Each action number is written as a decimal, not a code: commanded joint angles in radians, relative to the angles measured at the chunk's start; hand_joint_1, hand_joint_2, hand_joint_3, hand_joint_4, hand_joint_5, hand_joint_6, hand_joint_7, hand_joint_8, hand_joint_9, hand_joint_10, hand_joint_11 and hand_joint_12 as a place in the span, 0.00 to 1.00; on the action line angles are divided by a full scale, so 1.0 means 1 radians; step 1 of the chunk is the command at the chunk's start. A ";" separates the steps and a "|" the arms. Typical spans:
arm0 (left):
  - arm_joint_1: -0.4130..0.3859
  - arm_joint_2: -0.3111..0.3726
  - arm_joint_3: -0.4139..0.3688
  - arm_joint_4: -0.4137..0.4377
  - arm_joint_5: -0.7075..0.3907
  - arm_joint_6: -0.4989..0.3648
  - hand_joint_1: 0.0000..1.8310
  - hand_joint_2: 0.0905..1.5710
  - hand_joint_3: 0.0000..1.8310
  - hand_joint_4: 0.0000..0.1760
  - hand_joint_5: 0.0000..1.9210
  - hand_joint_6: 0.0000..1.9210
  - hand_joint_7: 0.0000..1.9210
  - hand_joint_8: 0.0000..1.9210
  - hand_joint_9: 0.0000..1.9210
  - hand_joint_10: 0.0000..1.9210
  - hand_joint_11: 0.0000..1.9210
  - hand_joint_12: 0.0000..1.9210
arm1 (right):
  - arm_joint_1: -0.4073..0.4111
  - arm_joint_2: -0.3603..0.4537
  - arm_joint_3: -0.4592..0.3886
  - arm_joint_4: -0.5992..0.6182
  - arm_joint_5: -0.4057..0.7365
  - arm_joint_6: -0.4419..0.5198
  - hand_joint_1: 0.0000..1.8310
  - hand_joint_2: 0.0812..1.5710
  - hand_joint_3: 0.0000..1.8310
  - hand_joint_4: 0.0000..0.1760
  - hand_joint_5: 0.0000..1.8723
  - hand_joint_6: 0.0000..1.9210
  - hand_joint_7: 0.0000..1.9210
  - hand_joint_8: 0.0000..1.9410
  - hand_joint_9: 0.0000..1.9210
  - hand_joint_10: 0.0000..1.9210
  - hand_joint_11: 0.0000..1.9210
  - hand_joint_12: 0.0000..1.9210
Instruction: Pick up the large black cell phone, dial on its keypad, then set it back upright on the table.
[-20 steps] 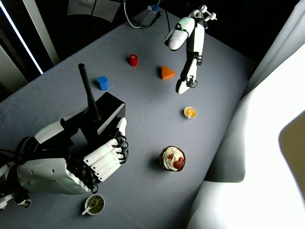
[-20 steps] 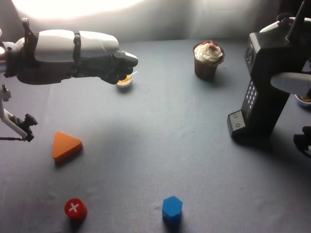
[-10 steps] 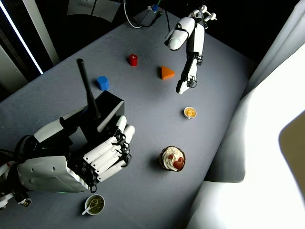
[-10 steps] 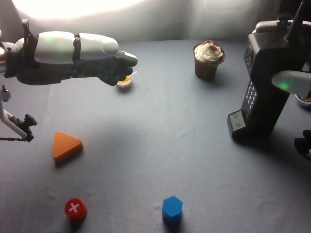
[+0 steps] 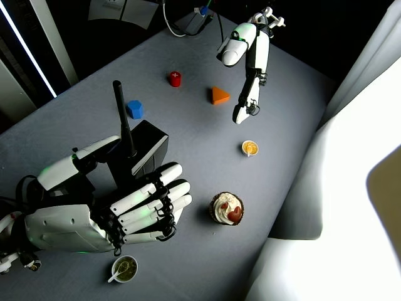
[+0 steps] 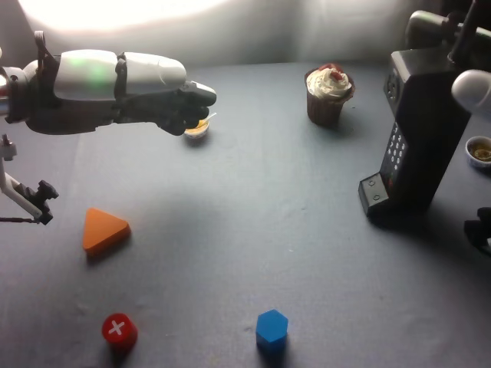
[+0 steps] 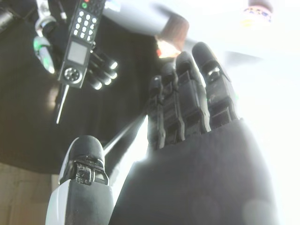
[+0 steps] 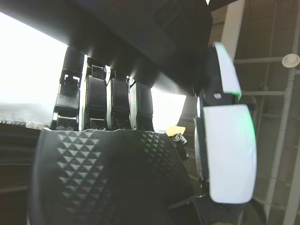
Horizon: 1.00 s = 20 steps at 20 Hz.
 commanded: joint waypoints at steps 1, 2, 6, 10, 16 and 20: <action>-0.019 0.005 0.001 -0.067 -0.056 -0.008 0.03 0.74 0.00 0.00 0.15 0.00 0.17 0.00 0.16 0.00 0.00 0.39 | 0.000 0.017 0.000 0.030 0.123 0.012 0.24 0.68 0.00 0.33 0.19 0.00 0.13 0.00 0.11 0.00 0.00 0.35; -0.018 0.005 0.001 -0.067 -0.056 -0.008 0.05 0.73 0.00 0.00 0.15 0.00 0.18 0.00 0.16 0.00 0.00 0.40 | 0.000 0.019 -0.001 0.026 0.123 0.011 0.23 0.67 0.00 0.44 0.20 0.00 0.13 0.00 0.10 0.00 0.00 0.32; -0.017 0.005 0.001 -0.068 -0.056 -0.008 0.05 0.73 0.00 0.00 0.14 0.00 0.16 0.00 0.15 0.00 0.00 0.40 | 0.000 0.032 -0.019 0.013 0.123 0.008 0.16 0.63 0.00 0.59 0.06 0.00 0.04 0.00 0.02 0.00 0.00 0.13; -0.009 0.005 0.000 -0.073 -0.056 -0.006 0.04 0.74 0.00 0.00 0.13 0.00 0.16 0.00 0.14 0.00 0.00 0.38 | -0.007 0.058 -0.031 0.006 0.124 0.007 0.13 0.59 0.00 0.67 0.01 0.00 0.00 0.00 0.00 0.00 0.00 0.02; -0.009 0.005 -0.001 -0.075 -0.055 -0.005 0.06 0.73 0.00 0.00 0.17 0.01 0.18 0.00 0.16 0.00 0.00 0.41 | -0.059 0.119 -0.059 0.026 0.154 0.007 0.17 0.54 0.00 0.77 0.00 0.00 0.00 0.00 0.00 0.00 0.00 0.00; -0.004 0.006 -0.002 -0.077 -0.055 -0.005 0.06 0.73 0.00 0.00 0.18 0.00 0.20 0.00 0.18 0.00 0.00 0.43 | -0.136 0.204 -0.107 0.042 0.188 0.007 0.18 0.55 0.00 0.72 0.00 0.00 0.00 0.00 0.00 0.00 0.00 0.00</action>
